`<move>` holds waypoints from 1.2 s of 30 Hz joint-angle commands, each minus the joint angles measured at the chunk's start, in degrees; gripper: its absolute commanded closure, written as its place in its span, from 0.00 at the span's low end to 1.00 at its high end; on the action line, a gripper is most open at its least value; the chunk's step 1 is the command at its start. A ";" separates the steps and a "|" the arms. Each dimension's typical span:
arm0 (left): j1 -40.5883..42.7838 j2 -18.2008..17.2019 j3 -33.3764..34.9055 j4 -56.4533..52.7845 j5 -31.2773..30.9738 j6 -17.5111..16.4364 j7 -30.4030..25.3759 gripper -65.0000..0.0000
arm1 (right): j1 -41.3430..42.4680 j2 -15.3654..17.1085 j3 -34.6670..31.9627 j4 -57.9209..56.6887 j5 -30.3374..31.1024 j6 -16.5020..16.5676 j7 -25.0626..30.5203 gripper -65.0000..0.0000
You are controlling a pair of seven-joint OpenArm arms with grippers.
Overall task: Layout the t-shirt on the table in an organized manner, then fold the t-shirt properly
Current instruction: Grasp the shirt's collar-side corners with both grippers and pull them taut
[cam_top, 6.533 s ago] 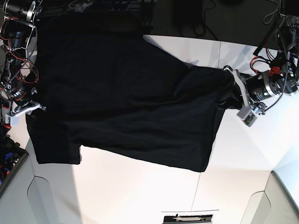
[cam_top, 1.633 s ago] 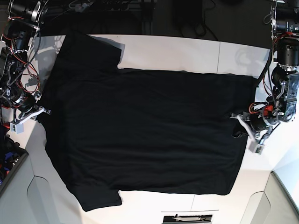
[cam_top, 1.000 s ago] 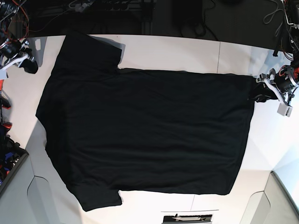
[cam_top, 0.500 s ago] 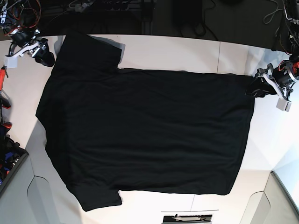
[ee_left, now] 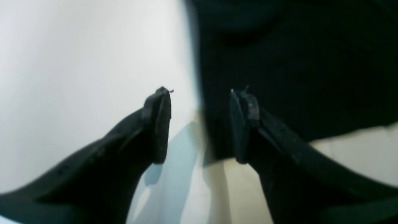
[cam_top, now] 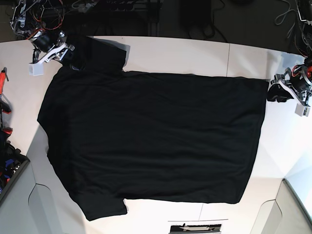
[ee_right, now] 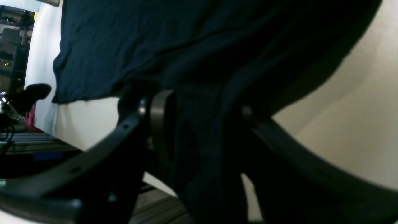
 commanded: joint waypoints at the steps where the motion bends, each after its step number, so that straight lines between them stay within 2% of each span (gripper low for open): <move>1: -0.50 -1.22 -0.48 0.85 -0.87 -0.02 -0.87 0.49 | -0.13 0.59 0.07 0.74 -0.57 -0.35 -0.48 0.58; 9: -0.46 2.80 -0.48 0.83 3.15 0.00 -1.03 0.49 | 0.28 0.61 0.07 0.74 -0.57 -0.37 -0.44 0.58; 15: -0.13 4.59 -0.48 0.81 2.75 -0.28 0.55 0.49 | 0.28 0.61 0.07 0.74 -0.55 -0.37 -0.44 0.58; 17: 0.02 4.59 -0.48 0.81 1.70 -2.64 2.03 0.50 | 0.28 0.61 0.07 0.74 -0.55 -0.37 -0.44 0.58; 18: 0.20 4.59 -0.48 0.81 -0.04 -4.90 3.32 0.52 | 0.31 0.61 0.07 0.74 -0.55 -0.37 -0.44 0.58; 19: 0.52 4.59 -0.48 0.81 -2.40 -7.50 4.59 0.58 | 0.31 0.61 0.07 0.74 -0.55 -0.37 -0.44 0.58; 20: 0.90 4.59 -0.48 0.81 -5.42 -8.32 5.64 0.68 | 0.28 0.61 0.07 0.74 -0.55 -0.37 -0.44 0.58; 22: 2.03 4.59 -0.48 0.81 -10.69 -8.32 6.03 0.88 | 0.31 0.61 0.07 0.74 -0.52 -0.37 -0.44 0.65; 23: 2.51 4.57 -0.48 0.81 -12.59 -8.32 5.84 0.96 | 0.31 0.61 0.07 0.74 -0.50 -0.37 -0.44 0.74; 25: 2.54 4.52 -0.48 0.81 -13.53 -8.32 5.77 1.00 | 0.50 0.61 0.07 0.74 -0.48 -0.37 -0.44 1.00; 30: 2.47 2.29 -0.48 0.83 -13.55 -8.32 4.11 1.00 | 0.63 0.94 0.63 1.64 -0.50 -0.39 -0.17 1.00; 36: 2.38 -0.96 -0.50 3.39 -13.73 -8.32 4.37 1.00 | 1.25 0.98 4.98 7.41 -0.55 -0.39 0.70 1.00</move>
